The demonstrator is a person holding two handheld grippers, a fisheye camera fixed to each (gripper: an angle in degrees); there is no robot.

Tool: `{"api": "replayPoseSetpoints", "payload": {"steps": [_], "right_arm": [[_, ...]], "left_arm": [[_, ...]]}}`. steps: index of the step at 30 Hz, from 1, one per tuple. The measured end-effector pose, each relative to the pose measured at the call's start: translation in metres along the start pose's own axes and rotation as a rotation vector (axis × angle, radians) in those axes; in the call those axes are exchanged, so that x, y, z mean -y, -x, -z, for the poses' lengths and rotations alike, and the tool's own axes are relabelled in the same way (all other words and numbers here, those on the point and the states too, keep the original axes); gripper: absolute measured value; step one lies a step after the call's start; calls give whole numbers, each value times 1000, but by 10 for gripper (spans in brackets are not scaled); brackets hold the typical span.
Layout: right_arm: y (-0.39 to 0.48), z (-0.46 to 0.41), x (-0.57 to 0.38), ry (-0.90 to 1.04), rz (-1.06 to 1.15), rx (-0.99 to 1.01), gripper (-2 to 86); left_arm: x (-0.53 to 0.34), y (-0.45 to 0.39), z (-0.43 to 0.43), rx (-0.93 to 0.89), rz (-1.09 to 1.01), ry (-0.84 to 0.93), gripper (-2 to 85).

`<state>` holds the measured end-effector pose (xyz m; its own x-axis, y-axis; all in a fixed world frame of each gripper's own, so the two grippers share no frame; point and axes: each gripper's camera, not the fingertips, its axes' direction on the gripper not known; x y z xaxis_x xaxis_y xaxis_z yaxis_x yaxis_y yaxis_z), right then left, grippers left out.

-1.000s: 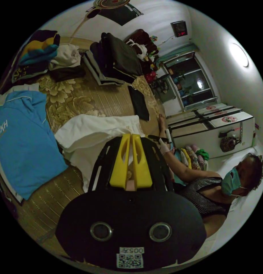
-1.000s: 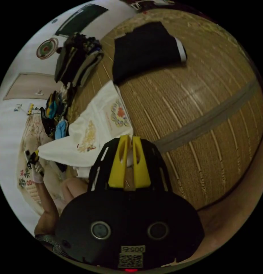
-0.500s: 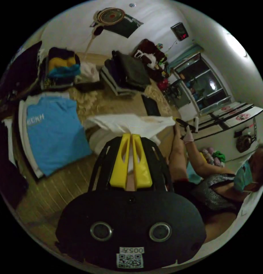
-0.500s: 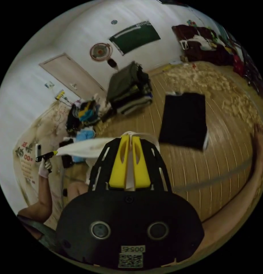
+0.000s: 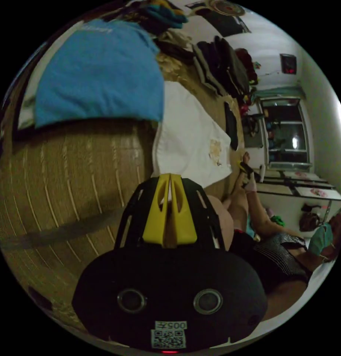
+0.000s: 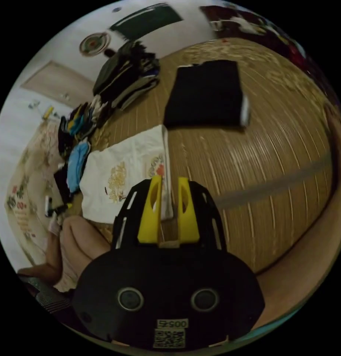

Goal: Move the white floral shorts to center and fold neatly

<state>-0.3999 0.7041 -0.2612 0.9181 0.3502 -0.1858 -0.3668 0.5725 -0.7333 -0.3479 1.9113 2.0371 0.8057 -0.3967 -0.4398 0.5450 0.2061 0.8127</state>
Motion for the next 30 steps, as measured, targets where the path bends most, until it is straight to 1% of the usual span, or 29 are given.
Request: {"api": "replayPoseSetpoints", "payload": {"steps": [1,3,5,6,7,8,9,11,13,16,21,25,27,28,29,30], "right_arm": [[18,-14,14,25,48,-11,58],[52,-36,35,49,157,-51,60],[107,-69,61,81,344,-149,61],[122,-78,67,89,393,-179,61],[150,-97,79,110,487,-239,63],[175,-116,90,136,561,-305,66],[187,-126,95,152,589,-336,69],[220,-166,113,224,656,-412,74],[235,-189,122,255,669,-454,74],[247,-202,133,245,655,-398,67],[248,-212,137,238,581,-423,52],[235,-213,140,221,440,-461,54],[234,-214,147,226,370,-423,58],[235,-214,152,230,326,-367,58],[239,-214,159,226,275,-320,55],[242,-213,162,216,253,-309,53]], "left_arm": [[11,-8,-4,1,-26,8,-4],[60,-40,-31,16,-130,80,-5],[96,-62,-60,72,-184,156,-6],[118,-74,-80,116,-195,197,-6],[128,-78,-90,127,-195,215,-6],[146,-85,-110,117,-188,246,-6],[161,-88,-128,79,-171,276,-6],[180,-90,-154,62,-140,325,-7],[193,-87,-180,150,-105,372,-7],[213,-83,-192,81,-60,343,-7],[254,-116,-226,84,-171,381,-7],[282,-147,-256,48,-271,396,-7],[291,-160,-257,56,-339,373,-7],[291,-162,-253,54,-356,366,-7],[290,-163,-237,44,-378,327,-7],[288,-158,-211,49,-374,248,-7]]}}
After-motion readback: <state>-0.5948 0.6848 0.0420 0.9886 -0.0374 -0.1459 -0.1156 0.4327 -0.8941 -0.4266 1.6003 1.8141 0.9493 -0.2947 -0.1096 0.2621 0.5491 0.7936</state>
